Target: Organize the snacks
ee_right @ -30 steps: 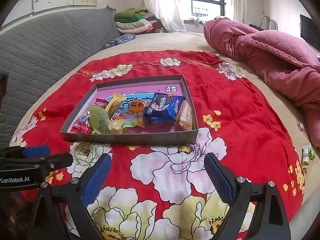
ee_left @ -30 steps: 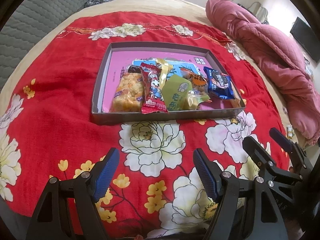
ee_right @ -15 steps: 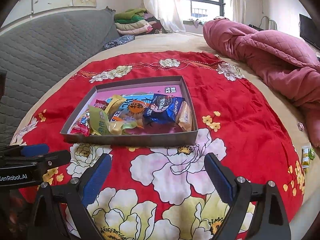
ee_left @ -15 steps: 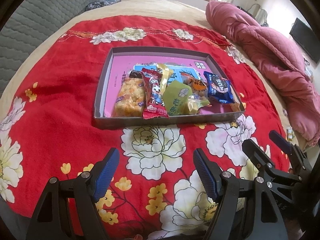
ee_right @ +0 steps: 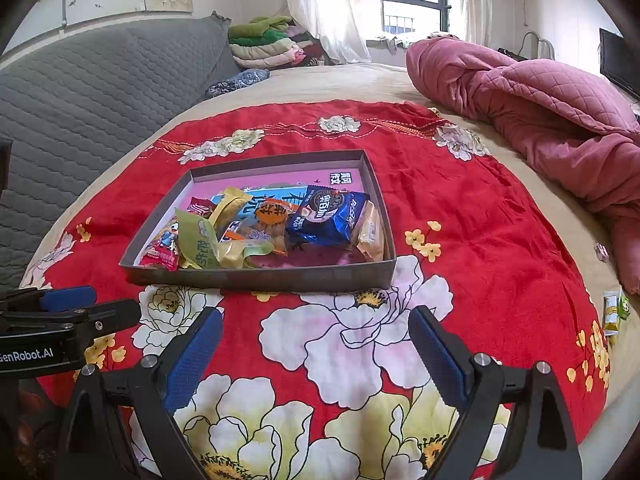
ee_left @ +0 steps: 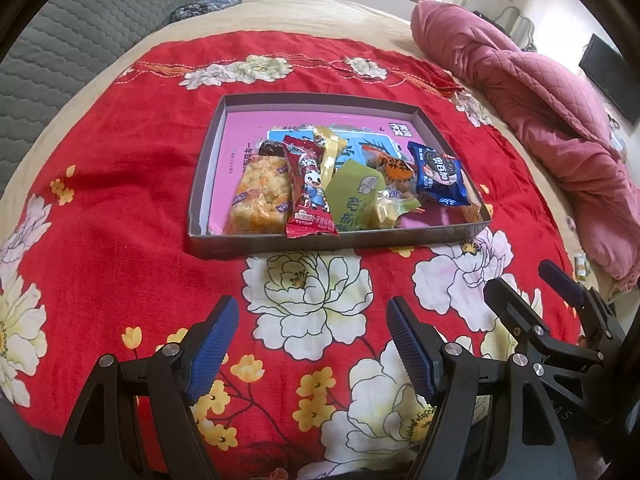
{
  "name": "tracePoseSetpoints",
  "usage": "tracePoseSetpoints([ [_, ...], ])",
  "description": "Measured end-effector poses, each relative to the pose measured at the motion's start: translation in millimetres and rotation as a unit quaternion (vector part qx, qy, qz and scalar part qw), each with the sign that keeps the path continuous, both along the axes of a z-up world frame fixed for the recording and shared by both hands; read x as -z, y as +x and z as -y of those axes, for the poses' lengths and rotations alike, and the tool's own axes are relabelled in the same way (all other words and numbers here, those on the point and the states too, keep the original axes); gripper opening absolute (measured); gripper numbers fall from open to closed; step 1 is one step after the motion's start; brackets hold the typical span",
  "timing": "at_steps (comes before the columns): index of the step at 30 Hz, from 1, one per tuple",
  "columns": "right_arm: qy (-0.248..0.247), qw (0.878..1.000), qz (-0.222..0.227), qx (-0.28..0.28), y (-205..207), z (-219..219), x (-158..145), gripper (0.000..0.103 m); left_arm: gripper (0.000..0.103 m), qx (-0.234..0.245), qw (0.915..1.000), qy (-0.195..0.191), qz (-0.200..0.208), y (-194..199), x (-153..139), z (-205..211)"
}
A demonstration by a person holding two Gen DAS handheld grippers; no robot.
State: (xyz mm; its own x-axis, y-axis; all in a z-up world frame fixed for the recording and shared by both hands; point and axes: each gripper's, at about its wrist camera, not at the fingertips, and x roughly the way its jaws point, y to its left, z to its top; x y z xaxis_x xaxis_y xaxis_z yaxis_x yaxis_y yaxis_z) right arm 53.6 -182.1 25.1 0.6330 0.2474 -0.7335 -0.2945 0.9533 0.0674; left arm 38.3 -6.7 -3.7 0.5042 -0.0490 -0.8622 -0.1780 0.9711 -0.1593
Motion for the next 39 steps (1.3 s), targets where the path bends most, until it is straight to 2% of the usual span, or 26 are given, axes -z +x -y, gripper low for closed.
tracePoseSetpoints([
  [39,0.001,1.0,0.0,0.0,0.5,-0.6,0.5,0.094,0.077,-0.009,0.9997,0.02,-0.008,1.3,4.6,0.3],
])
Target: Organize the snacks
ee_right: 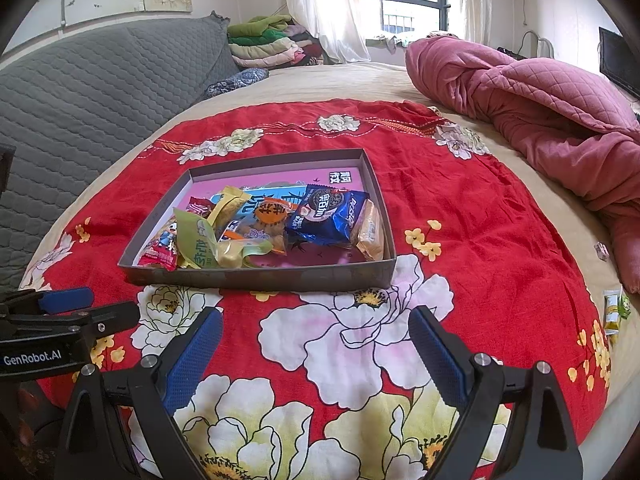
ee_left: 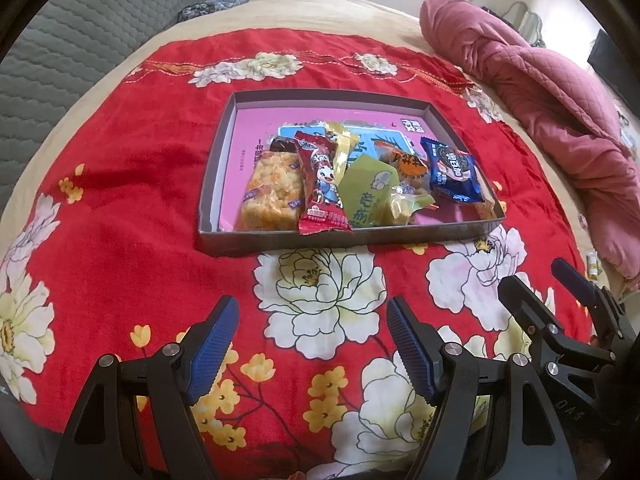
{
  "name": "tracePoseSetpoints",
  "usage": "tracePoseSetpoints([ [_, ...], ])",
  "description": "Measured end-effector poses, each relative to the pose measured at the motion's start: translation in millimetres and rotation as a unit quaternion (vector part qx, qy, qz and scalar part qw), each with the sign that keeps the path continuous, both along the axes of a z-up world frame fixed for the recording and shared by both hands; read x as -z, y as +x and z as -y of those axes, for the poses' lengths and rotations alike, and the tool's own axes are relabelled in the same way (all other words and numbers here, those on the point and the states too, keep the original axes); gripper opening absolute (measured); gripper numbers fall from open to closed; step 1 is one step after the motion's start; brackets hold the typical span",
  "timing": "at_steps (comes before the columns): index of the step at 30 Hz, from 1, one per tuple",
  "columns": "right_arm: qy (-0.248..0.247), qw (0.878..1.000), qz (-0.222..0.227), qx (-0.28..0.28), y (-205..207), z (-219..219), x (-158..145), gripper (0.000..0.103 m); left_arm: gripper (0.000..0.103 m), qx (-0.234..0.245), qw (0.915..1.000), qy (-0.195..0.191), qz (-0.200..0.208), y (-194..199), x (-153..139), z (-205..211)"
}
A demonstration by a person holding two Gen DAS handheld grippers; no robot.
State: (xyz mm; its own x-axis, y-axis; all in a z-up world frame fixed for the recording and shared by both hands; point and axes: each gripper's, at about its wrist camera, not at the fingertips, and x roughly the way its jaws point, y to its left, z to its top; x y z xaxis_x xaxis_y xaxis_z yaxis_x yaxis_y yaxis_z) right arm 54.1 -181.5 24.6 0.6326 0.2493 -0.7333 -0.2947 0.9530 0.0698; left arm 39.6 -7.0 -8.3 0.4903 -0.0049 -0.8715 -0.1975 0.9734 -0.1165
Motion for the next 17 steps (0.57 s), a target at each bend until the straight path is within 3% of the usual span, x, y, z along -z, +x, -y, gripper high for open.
tracePoseSetpoints([
  [11,0.008,1.0,-0.006,-0.004,3.1,0.3,7.8,0.094,0.077,-0.001,1.0,0.0,0.007,2.0,6.2,0.4],
  [17,0.023,0.999,-0.021,0.014,17.0,8.8,17.7,0.094,0.077,-0.04,0.999,0.0,0.02,10.4,12.9,-26.0],
])
